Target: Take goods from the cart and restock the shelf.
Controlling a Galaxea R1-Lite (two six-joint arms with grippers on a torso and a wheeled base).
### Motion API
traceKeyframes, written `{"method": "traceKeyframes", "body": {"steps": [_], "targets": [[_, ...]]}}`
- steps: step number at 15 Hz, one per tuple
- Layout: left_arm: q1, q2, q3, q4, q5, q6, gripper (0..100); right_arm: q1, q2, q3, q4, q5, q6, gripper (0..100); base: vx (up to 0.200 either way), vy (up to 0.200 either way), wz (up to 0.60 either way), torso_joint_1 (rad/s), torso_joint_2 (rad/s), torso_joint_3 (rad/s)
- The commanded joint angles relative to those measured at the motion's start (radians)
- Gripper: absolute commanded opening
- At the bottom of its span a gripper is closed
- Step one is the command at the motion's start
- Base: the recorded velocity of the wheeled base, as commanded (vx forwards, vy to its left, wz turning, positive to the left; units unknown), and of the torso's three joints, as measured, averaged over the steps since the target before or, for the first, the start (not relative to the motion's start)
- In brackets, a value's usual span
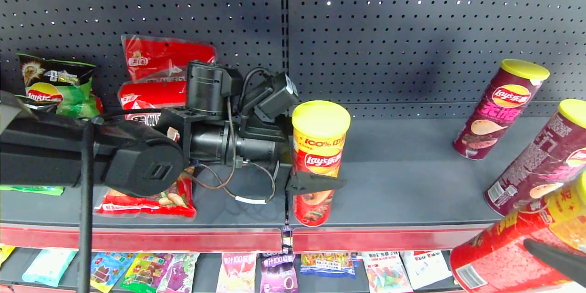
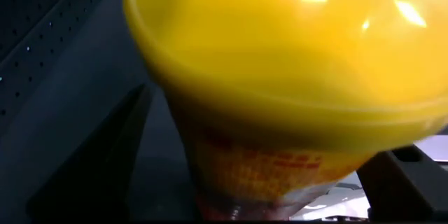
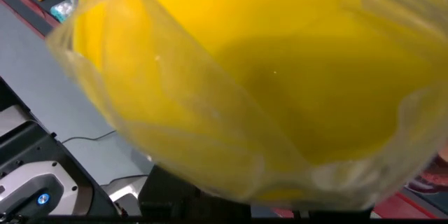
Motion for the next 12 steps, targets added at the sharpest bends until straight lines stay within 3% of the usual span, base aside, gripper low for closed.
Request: {"method": "traceKeyframes", "body": {"steps": [1,8,12], "targets": [[0.003,-0.011,0.033,-0.014,0.004,0.001,100,0.02,0.075,-0.064,0.001,-0.001,-0.001,0,0.0,0.0,0.0,0.0,0.0,0.0],[0.097,-0.154,0.338,-0.139,0.015,-0.001,100,0.098,0.35,-0.293,-0.002,-0.001,-0.001,0,0.0,0.0,0.0,0.0,0.0,0.0],[0.155,-0.243,0.445,-0.144,0.045,0.001,100,0.141,0.529,-0.443,-0.004,-0.007,-0.007,0,0.0,0.0,0.0,0.0,0.0,0.0]]}}
